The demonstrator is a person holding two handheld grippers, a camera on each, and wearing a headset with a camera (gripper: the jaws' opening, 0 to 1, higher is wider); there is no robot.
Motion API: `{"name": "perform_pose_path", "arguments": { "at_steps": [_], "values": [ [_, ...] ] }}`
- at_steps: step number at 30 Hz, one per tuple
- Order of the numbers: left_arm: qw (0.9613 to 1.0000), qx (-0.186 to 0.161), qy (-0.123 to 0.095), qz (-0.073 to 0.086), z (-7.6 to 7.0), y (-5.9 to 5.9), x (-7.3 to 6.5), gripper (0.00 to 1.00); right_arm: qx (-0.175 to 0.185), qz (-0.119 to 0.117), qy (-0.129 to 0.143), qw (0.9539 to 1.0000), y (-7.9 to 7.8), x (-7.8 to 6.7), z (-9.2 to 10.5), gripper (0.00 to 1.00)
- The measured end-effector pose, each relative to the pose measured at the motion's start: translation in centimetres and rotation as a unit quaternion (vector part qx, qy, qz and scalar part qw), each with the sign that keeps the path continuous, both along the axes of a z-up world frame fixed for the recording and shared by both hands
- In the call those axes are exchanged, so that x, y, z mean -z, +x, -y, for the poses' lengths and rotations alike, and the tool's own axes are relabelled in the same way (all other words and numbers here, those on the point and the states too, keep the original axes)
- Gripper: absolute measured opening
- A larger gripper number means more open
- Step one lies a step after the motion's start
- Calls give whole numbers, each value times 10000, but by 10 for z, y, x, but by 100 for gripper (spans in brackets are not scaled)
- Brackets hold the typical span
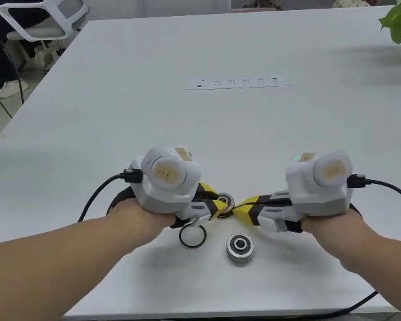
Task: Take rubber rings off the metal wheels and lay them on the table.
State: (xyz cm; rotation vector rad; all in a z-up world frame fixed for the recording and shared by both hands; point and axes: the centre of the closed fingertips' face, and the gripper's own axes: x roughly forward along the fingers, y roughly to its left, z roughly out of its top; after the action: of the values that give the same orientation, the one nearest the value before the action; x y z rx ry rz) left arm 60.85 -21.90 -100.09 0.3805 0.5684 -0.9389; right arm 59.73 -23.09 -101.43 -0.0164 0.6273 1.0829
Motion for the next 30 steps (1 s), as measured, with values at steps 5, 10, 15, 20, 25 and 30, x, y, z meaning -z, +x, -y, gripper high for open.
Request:
{"name": "perform_pose_path", "arguments": {
  "at_steps": [5, 10, 15, 20, 25, 30],
  "values": [
    [10000, -19, -2, -20, 0, 0, 0, 13, 346, -398, 317, 9981, 4, -1, 5, 0],
    [10000, -22, 20, -45, 1, -1, 0, 13, 539, -543, 524, 9957, 9, -6, 6, 0],
    [10000, -77, 26, -42, 1, -2, 0, 13, 618, -622, 620, 9942, 9, -7, 6, 0],
    [10000, -65, 65, -29, 1, -3, 0, 13, 647, -664, 723, 9931, 8, -11, 5, 0],
    [9998, -160, 51, -59, 1, -3, 0, 12, 659, -644, 720, 9931, 8, -12, 4, 0],
    [9998, -184, 75, -23, 1, -3, 0, 12, 667, -676, 795, 9923, 8, -14, 2, 0]
  ]
}}
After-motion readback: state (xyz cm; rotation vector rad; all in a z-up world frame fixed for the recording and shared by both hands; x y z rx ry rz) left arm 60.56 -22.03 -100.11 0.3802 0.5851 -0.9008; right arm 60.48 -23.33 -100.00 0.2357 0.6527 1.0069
